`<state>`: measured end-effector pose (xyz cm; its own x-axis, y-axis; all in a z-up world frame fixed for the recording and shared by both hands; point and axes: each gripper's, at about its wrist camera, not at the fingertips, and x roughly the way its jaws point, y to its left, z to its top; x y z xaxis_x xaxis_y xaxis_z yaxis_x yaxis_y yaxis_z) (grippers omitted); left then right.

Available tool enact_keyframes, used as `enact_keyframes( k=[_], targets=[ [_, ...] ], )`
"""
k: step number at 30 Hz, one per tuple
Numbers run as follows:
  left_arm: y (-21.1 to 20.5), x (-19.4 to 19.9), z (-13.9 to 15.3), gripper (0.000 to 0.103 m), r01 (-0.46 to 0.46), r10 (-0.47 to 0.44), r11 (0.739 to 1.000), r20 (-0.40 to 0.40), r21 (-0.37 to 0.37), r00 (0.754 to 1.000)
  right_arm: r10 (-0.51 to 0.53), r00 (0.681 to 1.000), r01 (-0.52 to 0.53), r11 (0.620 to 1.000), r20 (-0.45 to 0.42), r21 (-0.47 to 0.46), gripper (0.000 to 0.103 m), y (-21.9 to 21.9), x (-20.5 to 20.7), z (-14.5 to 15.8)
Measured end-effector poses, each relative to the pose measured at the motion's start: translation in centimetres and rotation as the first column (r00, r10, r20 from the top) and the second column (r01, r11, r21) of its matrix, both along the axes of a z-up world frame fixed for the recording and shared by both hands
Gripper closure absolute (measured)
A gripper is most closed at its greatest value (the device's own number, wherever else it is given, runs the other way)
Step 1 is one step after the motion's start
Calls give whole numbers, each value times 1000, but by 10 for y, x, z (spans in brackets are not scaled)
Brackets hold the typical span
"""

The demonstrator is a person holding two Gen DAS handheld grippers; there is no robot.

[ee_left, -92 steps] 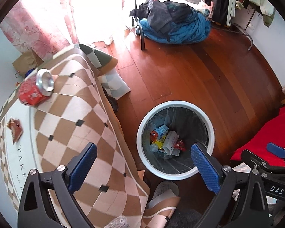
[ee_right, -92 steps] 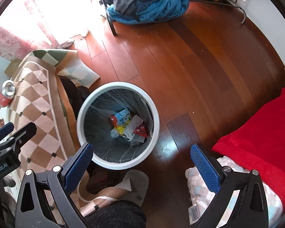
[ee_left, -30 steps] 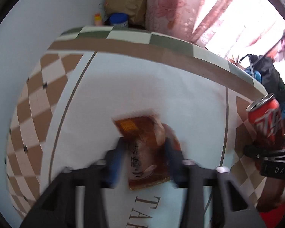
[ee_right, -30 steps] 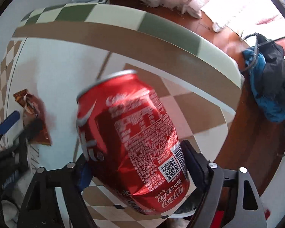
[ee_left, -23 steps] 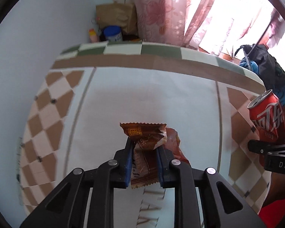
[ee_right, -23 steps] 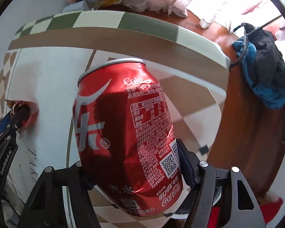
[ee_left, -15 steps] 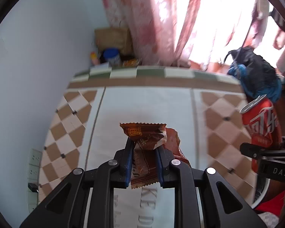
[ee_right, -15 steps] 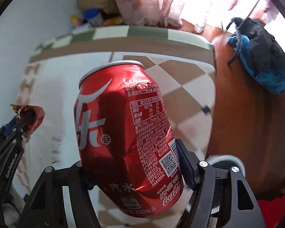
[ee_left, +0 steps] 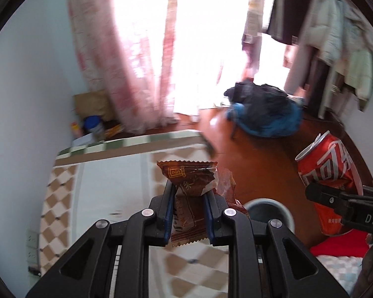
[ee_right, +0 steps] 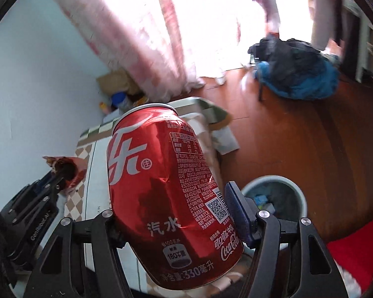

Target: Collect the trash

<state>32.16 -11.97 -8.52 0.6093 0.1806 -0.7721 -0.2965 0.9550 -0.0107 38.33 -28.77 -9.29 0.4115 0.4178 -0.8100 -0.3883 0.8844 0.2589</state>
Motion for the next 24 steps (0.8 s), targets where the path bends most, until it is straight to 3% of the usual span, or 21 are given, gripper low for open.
enact_keyframes(
  k=[3,7,10,15,16,18,19,20,21,23,24],
  targets=[
    [-42,17,-16,86,73,-74,997,-32,-35,997,-75,997,75,997,-2,6,37,-50,-8,-1],
    [-89,48,-62,85,156,-166,984,-121,-83,979,-181,982,181,984,-60,-7,38,-115,-7,-33],
    [-114,74,-104,85,195,-220,971,-204,-136,954,-252,960,250,968,-125,-26,39,-153,2,-73],
    [-138,117,-186,77,211,-290,947,-359,-244,887,-341,901,339,939,-268,-56,39,-195,38,-167],
    [-139,124,-199,74,203,-295,943,-379,-264,877,-351,885,349,935,-305,-62,40,-199,48,-191],
    [-140,138,-222,57,183,-291,942,-418,-281,861,-366,859,365,928,-358,-73,40,-202,62,-228],
    [-140,142,-230,55,175,-291,941,-426,-289,857,-367,850,367,927,-378,-76,40,-203,67,-242],
    [-139,147,-238,46,161,-284,942,-438,-296,853,-370,838,370,926,-401,-82,40,-202,75,-259],
    [-138,151,-244,27,153,-278,943,-447,-296,850,-371,830,371,925,-418,-84,40,-200,82,-272],
    [-136,152,-253,9,139,-264,948,-459,-287,848,-368,820,363,926,-438,-99,40,-196,90,-291],
    [-135,151,-255,7,131,-255,951,-466,-281,848,-367,816,361,927,-447,-102,40,-193,98,-300]
  ],
)
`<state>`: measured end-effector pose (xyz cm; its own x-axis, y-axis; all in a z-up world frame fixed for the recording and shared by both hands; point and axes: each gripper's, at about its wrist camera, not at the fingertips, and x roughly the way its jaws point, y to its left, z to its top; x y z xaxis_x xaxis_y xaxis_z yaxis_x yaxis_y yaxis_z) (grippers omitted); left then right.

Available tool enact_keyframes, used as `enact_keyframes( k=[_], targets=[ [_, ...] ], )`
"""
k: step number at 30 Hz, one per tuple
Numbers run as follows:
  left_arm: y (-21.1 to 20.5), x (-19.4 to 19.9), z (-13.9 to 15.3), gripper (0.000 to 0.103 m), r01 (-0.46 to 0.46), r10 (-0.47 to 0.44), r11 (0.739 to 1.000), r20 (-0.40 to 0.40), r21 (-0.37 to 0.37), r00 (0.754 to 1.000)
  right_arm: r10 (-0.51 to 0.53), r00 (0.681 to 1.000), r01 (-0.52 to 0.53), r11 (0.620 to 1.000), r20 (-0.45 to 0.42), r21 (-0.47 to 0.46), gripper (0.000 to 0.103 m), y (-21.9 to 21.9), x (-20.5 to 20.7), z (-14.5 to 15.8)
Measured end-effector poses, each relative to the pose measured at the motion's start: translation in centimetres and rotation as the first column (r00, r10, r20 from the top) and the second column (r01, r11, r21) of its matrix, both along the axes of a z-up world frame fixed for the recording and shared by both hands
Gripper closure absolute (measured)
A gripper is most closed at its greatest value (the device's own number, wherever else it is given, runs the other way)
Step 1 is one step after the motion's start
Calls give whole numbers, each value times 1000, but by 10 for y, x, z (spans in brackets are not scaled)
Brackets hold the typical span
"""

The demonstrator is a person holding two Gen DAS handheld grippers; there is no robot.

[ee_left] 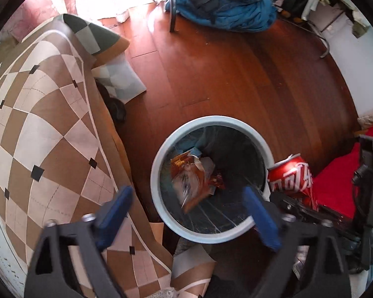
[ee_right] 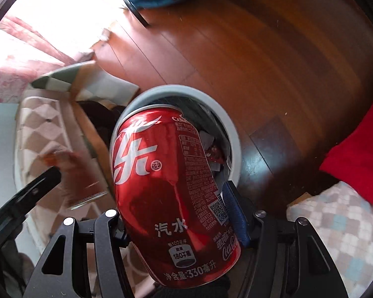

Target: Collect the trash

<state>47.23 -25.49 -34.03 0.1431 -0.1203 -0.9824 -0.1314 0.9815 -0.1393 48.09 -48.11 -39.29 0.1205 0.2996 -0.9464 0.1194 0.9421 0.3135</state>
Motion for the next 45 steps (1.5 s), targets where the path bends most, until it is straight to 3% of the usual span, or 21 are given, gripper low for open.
enact_keyframes(
  k=[2,3,4,6,11,17,24,34,45],
  targets=[
    [2,-2,-1,7,-4,4,1000,-12,20,1000,-3,1000,3,1000,-9,-13,39,5,9,-12],
    [3,-3,-2,7,-5,5,999,-12,34,1000,-2,1000,2,1000,-4,-20,31,7,14,-14],
    [4,-5,0,7,-7,7,999,-12,47,1000,-4,1000,4,1000,-1,-23,15,9,18,-17],
    [8,-10,3,6,-10,11,998,-18,65,1000,1,1000,-1,999,10,-35,2,12,21,-16],
    [15,-24,15,5,-24,27,995,-24,98,999,38,999,-34,987,23,-157,0,16,10,4],
    [14,-46,40,5,-26,26,992,-1,123,1000,62,997,-52,979,45,-199,0,13,-23,37],
    [8,-74,95,5,-29,21,993,72,118,997,77,991,-59,985,107,-164,0,9,-63,94],
    [7,-133,191,5,-11,-6,996,192,90,981,126,961,-103,989,245,-103,0,8,-133,208],
    [17,-198,282,5,28,-22,999,273,-19,962,174,921,-186,983,349,0,0,5,-215,308]
  ],
)
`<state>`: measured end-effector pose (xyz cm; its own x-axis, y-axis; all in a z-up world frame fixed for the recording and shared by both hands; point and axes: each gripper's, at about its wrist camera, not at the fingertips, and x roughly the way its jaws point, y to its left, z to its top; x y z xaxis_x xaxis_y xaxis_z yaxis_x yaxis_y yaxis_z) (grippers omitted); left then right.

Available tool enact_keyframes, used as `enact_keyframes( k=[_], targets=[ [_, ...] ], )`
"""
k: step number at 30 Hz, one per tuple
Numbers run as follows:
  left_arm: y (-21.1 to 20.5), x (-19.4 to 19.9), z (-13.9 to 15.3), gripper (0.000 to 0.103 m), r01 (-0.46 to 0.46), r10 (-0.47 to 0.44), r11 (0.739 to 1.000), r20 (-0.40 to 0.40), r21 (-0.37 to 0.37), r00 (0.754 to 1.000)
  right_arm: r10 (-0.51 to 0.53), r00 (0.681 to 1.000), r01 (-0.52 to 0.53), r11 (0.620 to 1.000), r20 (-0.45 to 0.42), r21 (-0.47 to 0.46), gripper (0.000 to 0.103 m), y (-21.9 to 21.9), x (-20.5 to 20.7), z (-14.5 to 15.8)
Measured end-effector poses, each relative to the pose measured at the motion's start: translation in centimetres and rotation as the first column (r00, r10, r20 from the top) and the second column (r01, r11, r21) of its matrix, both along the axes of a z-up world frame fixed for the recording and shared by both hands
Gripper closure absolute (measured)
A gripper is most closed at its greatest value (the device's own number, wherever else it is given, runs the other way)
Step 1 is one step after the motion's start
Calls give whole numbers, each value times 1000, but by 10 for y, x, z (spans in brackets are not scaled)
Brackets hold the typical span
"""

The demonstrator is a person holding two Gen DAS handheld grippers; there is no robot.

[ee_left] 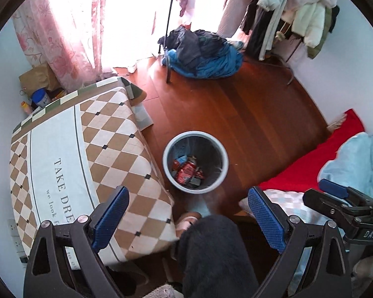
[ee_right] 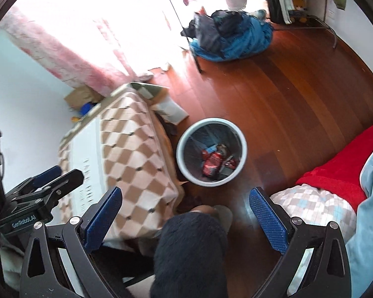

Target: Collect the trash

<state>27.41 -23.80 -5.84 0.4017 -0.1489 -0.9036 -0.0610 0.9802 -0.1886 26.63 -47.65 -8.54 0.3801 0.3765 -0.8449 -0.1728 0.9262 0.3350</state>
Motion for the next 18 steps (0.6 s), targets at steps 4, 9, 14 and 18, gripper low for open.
enact_keyframes(
  k=[4,9,14,18],
  targets=[
    [2,-17,21,5,7,-7,1000,25,-18,1000,24,1000,-25,999,20,30,0,1,-21,23],
    [6,-33,41,5,3,-1,999,48,-46,999,53,998,-55,996,29,67,0,1,-40,43],
    [9,-42,51,5,-1,4,998,64,-57,998,79,996,-81,994,34,69,0,3,-53,56],
    [9,-46,54,5,-4,9,998,69,-68,998,90,995,-92,994,33,63,0,5,-55,58]
  ],
)
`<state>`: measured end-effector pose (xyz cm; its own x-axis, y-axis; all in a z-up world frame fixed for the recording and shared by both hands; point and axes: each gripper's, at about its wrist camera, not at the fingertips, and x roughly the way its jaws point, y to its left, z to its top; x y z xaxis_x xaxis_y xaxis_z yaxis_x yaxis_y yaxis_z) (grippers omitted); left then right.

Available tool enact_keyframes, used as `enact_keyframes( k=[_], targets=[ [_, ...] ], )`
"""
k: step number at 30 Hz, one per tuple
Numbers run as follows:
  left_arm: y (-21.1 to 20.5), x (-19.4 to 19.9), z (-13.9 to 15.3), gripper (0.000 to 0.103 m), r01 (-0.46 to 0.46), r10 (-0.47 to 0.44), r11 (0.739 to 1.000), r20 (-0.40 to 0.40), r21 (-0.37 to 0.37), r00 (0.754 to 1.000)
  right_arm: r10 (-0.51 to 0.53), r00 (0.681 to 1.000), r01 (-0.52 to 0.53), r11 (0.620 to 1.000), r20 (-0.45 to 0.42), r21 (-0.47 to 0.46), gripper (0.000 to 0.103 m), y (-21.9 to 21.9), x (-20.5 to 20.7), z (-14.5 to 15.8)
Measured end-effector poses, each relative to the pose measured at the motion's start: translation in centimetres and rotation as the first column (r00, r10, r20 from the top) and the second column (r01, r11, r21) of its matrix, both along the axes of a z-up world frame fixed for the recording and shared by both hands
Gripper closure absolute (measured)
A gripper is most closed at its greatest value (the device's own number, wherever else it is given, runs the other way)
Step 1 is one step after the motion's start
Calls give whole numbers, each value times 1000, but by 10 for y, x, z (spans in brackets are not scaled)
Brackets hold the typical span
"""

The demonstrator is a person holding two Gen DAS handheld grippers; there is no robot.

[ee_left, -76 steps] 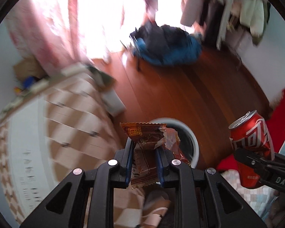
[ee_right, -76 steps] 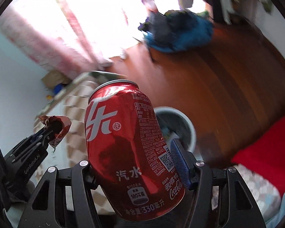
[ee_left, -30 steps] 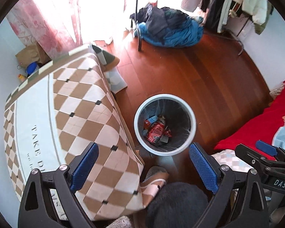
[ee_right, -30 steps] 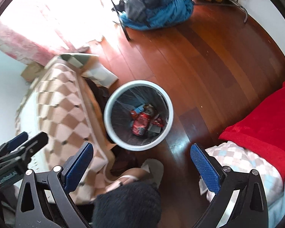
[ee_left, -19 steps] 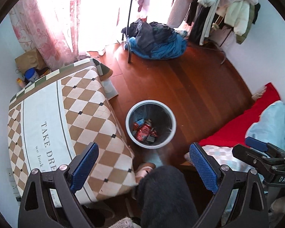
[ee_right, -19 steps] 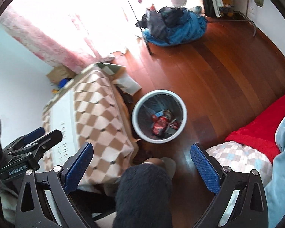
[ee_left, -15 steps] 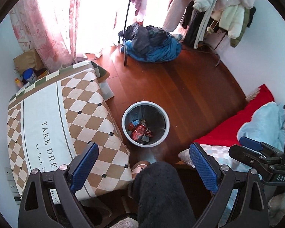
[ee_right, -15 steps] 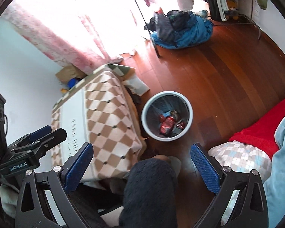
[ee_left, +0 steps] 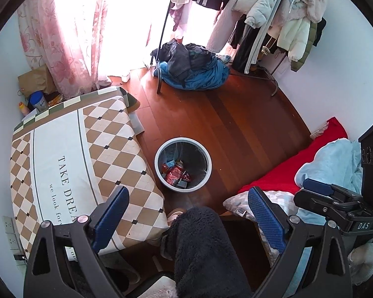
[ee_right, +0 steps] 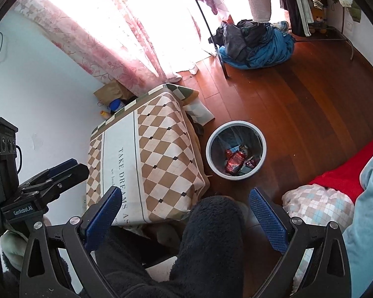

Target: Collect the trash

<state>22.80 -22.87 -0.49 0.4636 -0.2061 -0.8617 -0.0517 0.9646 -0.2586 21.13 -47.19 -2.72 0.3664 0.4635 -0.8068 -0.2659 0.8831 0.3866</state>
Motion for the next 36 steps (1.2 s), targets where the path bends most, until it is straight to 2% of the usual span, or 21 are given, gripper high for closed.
enact_keyframes(
  k=[10,12,36],
  targets=[
    [0,-2,0,5,-6,6,1000,0,12,1000,23,1000,-23,1000,-12,-12,0,7,0,1],
    [0,-3,0,0,-6,6,1000,1,12,1000,26,1000,-27,1000,-17,-17,0,9,0,0],
    [-9,-7,9,0,14,-14,1000,8,-14,1000,44,999,-45,999,-26,-30,0,15,-6,1]
  ],
)
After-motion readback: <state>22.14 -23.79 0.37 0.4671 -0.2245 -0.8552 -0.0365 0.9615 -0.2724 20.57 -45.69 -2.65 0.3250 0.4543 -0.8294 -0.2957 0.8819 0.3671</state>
